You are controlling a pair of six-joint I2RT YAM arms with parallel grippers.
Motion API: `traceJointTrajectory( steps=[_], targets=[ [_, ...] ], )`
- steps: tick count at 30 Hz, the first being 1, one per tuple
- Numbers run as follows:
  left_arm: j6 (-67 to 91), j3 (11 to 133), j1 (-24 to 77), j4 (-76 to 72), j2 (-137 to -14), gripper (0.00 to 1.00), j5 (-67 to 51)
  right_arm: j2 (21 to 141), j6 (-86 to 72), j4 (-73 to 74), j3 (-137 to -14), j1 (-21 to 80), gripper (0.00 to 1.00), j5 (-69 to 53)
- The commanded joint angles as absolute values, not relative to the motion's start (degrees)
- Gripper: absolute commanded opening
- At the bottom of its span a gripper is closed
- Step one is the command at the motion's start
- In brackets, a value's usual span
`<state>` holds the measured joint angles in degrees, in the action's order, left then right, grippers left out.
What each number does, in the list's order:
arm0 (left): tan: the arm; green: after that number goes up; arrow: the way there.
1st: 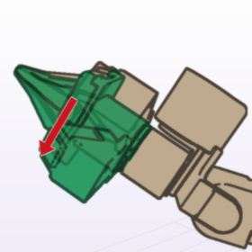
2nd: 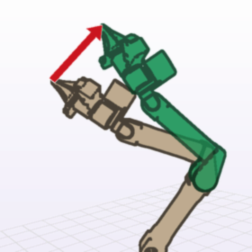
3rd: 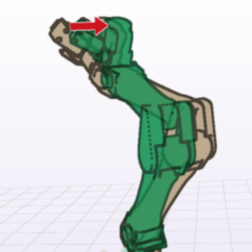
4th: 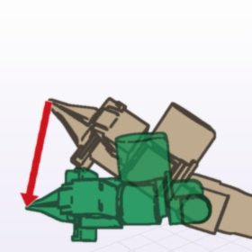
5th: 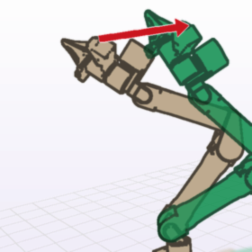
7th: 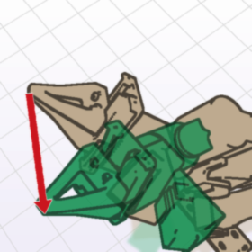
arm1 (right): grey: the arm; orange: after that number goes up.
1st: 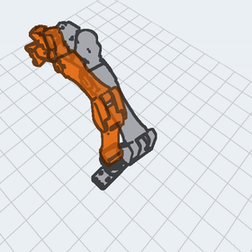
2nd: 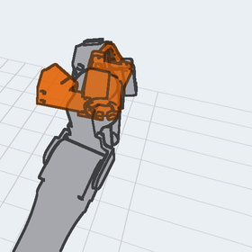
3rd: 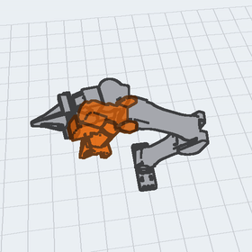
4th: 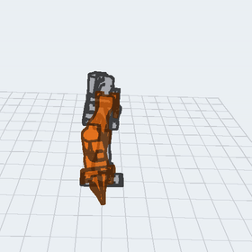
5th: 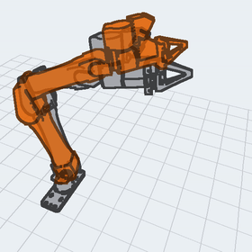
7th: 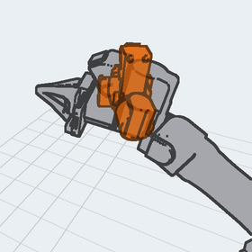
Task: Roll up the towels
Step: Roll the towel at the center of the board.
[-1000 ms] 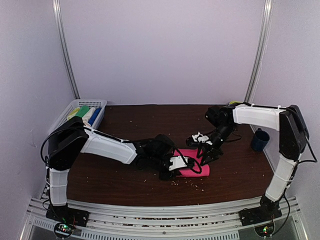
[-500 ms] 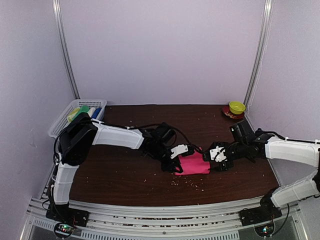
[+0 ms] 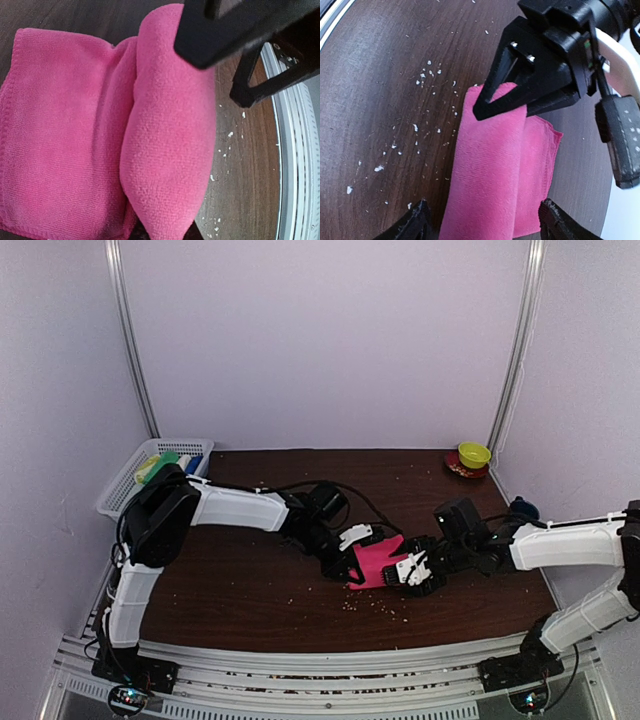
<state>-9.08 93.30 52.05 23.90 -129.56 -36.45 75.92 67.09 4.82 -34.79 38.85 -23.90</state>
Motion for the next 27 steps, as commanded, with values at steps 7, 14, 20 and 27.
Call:
traceJointTrajectory(
  steps=[7,14,20,27],
  targets=[
    [-7.82,93.77,50.88,28.61,-132.28,0.00,-36.39,81.64,61.11,-0.91,-36.46,41.59,0.62,-12.95],
    [-7.81,93.89,50.07,28.59,-132.28,0.00,-36.68,82.89,61.51,0.70,-37.17,41.58,0.42,-12.66],
    [-7.87,93.48,49.42,28.56,-131.76,0.12,-36.70,83.96,62.59,5.50,-39.08,41.59,0.14,-15.91],
    [-9.56,88.18,49.27,24.48,-124.50,0.52,-31.76,87.68,61.48,11.82,-42.96,40.78,0.07,-18.64]
  ],
)
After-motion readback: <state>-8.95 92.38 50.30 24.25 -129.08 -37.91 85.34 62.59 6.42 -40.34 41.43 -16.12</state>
